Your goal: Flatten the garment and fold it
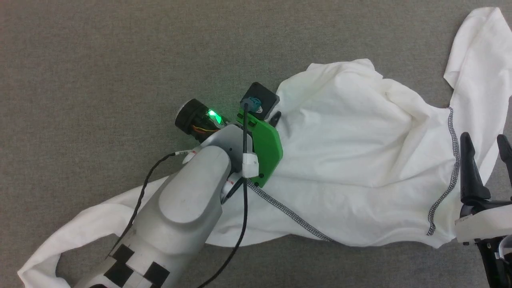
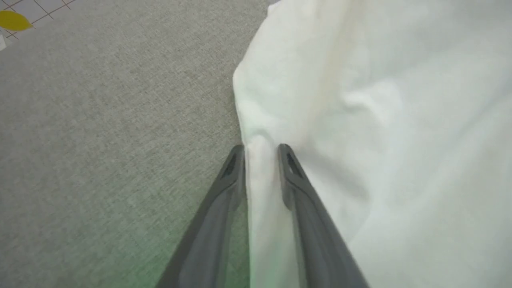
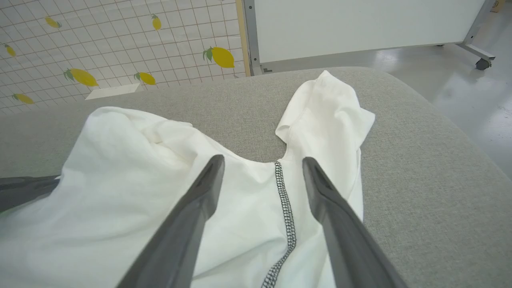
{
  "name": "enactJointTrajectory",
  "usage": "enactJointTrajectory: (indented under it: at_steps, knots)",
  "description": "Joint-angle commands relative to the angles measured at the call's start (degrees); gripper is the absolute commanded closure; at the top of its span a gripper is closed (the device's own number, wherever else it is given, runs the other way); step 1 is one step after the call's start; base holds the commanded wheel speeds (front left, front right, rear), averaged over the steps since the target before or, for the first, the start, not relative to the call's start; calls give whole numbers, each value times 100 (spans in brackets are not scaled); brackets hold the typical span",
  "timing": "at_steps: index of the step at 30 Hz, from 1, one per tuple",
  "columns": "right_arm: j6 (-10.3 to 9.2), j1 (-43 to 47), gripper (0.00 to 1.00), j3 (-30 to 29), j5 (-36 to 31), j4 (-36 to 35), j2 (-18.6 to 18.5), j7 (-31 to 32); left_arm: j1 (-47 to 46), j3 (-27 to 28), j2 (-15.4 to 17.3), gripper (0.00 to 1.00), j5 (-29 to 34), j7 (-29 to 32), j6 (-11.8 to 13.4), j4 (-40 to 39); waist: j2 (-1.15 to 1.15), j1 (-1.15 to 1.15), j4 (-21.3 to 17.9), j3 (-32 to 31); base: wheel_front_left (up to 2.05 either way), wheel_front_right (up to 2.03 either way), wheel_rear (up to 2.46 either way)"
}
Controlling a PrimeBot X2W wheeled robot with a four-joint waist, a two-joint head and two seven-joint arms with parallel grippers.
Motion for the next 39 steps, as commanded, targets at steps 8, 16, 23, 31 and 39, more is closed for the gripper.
enactJointTrajectory:
  at_steps: [8,16,23,31,39]
  knots:
    - [-9,54,0,-39,-4,85,4,-42,40,970,314,100,-576,-855,460,-426,0,0,67,-417,0,0,0]
    - [-9,221,0,-54,72,143,4,-61,867,2035,1408,60,-542,-1120,1513,-1224,0,0,21,-542,0,0,0]
    - [-9,257,0,-44,45,178,4,-42,1612,2180,1273,0,-734,-1381,1783,-1693,0,0,74,-592,0,0,0]
    - [-9,288,0,53,5,224,4,8,2200,2169,993,0,-514,-2997,1788,-2890,0,0,97,-869,0,0,0]
    - [-9,486,0,51,118,311,4,-49,3850,2177,788,0,111,-3266,2059,-4280,0,0,163,-1017,0,0,0]
